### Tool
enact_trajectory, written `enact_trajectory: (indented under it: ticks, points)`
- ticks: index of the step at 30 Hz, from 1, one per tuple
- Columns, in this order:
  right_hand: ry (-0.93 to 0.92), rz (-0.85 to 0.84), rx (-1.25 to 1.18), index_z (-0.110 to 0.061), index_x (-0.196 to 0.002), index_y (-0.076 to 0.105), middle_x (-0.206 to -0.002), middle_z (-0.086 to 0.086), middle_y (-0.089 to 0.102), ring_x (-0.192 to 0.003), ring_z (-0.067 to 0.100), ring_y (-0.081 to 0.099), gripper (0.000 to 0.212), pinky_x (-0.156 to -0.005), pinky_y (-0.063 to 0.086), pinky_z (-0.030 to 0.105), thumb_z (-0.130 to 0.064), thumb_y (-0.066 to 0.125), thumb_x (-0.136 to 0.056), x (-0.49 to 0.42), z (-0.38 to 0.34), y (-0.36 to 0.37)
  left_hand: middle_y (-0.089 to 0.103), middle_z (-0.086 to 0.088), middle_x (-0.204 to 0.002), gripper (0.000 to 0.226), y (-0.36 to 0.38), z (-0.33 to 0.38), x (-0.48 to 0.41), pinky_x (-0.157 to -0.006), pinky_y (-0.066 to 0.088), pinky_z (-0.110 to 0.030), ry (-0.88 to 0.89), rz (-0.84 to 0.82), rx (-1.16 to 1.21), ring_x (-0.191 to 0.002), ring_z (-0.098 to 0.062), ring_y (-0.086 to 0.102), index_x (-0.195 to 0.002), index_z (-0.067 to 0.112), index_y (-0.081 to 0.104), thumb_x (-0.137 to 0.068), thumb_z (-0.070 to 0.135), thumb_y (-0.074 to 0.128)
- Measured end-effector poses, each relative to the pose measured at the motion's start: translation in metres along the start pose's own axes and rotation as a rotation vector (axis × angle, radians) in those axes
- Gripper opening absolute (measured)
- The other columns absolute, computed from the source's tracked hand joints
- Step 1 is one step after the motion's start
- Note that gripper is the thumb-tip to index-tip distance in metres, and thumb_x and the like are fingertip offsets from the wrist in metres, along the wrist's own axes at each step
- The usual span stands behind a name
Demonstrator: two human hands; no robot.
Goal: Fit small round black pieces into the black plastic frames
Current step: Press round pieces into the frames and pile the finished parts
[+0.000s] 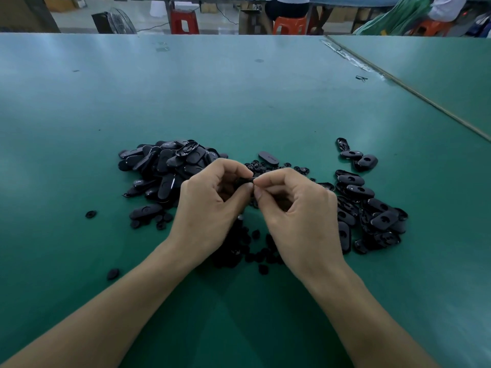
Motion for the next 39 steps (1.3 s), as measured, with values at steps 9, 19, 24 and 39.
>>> enact_trajectory:
  ticks: [9,19,24,39]
  points:
    - [0.092,-0.138,-0.09,-0.024,-0.105,0.077,-0.092,-0.018,0.074,-0.089,-0.006,0.068,0.023,-0.08,0.049,0.007,-0.009,0.074,-0.088,-0.009,0.022,-0.001,0.074,0.012,-0.085,0.029,0.005,0.003,-0.001,-0.068,0.056,-0.022,0.004,-0.065,0.07,-0.076,-0.005,0.067,-0.094,0.022,0.067,-0.087,-0.005,0.071]
    - [0.133,-0.232,-0.094,-0.026,-0.093,0.073,-0.082,-0.013,0.073,-0.08,-0.001,0.069,0.012,-0.072,0.051,0.011,-0.015,0.074,-0.089,-0.012,0.03,0.0,0.077,0.004,-0.082,0.032,0.001,-0.006,-0.002,-0.065,0.06,-0.025,-0.043,-0.042,0.083,-0.072,-0.012,0.073,-0.09,0.035,0.076,-0.08,0.005,0.082]
    - [0.141,-0.282,0.013,-0.03,-0.091,0.063,-0.079,-0.016,0.065,-0.077,-0.005,0.061,0.011,-0.065,0.043,0.005,-0.02,0.066,-0.095,-0.008,0.029,0.006,0.078,0.003,-0.082,0.03,0.0,-0.008,-0.001,-0.066,0.06,-0.024,-0.039,-0.023,0.08,-0.072,-0.013,0.074,-0.089,0.037,0.077,-0.077,0.01,0.084]
    - [0.14,-0.095,0.086,-0.024,-0.108,0.075,-0.094,-0.017,0.073,-0.087,-0.003,0.066,0.016,-0.079,0.046,0.007,-0.02,0.065,-0.096,-0.012,0.026,-0.016,0.074,-0.002,-0.075,0.025,-0.008,-0.008,-0.001,-0.062,0.061,-0.031,-0.034,0.051,0.176,-0.064,-0.017,0.071,-0.091,0.025,0.076,-0.081,0.003,0.078]
Point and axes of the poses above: each hand's wrist, its own x-axis away from the middle knuckle, its own y-axis out of the palm, z = x × y, the point moved 9 cm from there along -x, towards the middle knuckle
